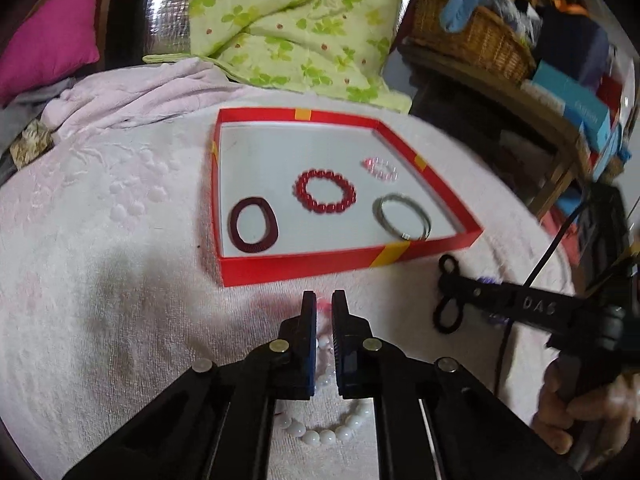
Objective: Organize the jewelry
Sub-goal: 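Lift the pearl bracelet with the left gripper toward the box while the right holds the hair tie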
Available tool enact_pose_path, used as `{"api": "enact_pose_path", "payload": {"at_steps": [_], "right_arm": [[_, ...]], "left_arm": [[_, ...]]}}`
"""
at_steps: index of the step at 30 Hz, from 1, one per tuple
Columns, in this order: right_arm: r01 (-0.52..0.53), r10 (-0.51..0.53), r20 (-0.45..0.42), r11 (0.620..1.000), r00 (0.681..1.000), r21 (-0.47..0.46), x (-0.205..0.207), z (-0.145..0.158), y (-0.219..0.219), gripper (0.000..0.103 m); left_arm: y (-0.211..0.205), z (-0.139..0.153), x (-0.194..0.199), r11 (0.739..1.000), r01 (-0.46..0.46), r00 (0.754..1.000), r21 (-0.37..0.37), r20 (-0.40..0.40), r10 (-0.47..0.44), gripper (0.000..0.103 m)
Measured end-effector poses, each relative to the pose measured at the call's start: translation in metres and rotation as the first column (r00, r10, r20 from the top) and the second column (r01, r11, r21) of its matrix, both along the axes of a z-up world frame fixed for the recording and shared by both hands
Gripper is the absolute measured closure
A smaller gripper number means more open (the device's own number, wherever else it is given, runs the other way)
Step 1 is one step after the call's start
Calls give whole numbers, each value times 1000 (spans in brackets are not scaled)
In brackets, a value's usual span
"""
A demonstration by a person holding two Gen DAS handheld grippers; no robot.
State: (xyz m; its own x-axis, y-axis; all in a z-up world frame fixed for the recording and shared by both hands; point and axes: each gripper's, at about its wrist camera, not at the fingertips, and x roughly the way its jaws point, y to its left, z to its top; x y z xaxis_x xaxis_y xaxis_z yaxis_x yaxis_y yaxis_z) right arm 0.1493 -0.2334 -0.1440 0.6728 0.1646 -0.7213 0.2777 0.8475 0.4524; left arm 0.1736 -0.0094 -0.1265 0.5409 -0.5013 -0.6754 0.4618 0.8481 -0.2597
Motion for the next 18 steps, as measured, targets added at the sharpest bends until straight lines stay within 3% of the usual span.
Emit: {"api": "enact_pose_path", "payload": {"at_steps": [6, 9, 11, 13, 14, 18], "right_arm": [[3, -4, 21, 999, 1000, 49, -3, 3, -5, 91], [8, -9, 15, 998, 1000, 70, -4, 1, -7, 91], [9, -10, 5, 997, 1000, 77, -4, -1, -8, 91], [12, -12, -6, 996, 1000, 87, -5, -4, -10, 91], [13, -12, -13, 995, 1000, 95, -5, -6, -10, 91], [12, -9, -30, 993, 1000, 114, -5, -11, -9, 91]], "left_arm": [[14, 6, 5, 998, -42, 999, -38, -1, 42, 96], [12, 3, 6, 999, -39, 999, -21, -9, 39, 94], [6, 0, 5, 1000, -30, 1000, 11, -6, 30, 84], [-1, -2, 2, 999, -14, 1000, 43, -1, 14, 49], [-8, -3, 0, 998, -5, 1000, 69, 12, 4, 43], [-27, -11, -3, 987, 44, 998, 157, 35, -51, 41]]}}
